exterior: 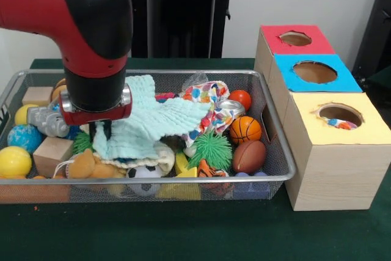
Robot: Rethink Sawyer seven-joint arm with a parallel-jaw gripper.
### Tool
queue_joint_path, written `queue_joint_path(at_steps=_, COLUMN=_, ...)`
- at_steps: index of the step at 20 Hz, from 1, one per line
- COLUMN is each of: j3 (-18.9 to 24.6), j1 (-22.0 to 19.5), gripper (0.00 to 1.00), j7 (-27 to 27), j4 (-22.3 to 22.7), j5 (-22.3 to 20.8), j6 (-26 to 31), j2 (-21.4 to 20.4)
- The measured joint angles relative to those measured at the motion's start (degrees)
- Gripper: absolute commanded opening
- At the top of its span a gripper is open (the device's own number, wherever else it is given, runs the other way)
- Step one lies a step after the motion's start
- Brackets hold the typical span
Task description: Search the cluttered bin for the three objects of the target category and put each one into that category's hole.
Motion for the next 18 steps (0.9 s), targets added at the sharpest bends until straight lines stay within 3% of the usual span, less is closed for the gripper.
queue_joint_path(at_steps=2, j3=0.2, j1=0.0, gripper=0.0, j7=-3.2, j4=-1.3, j5=-0.9, j6=2.4, j2=-0.1)
queue_joint_path(at_steps=3, j3=0.3, j1=0.0, gripper=1.0, j7=-5.1, j4=-2.2, j5=-1.5, j6=3.7, j2=-0.1)
queue_joint_path(at_steps=13, j3=0.4, j1=-0.5, gripper=1.0, j7=-7.2, j4=-2.9, j5=-1.3, j6=4.3, j2=-1.5)
queue_joint_path(at_steps=18, j3=0.3, j1=1.0, gripper=1.0, j7=-7.2, j4=-0.5, j5=2.0, j6=4.3, j2=-4.3)
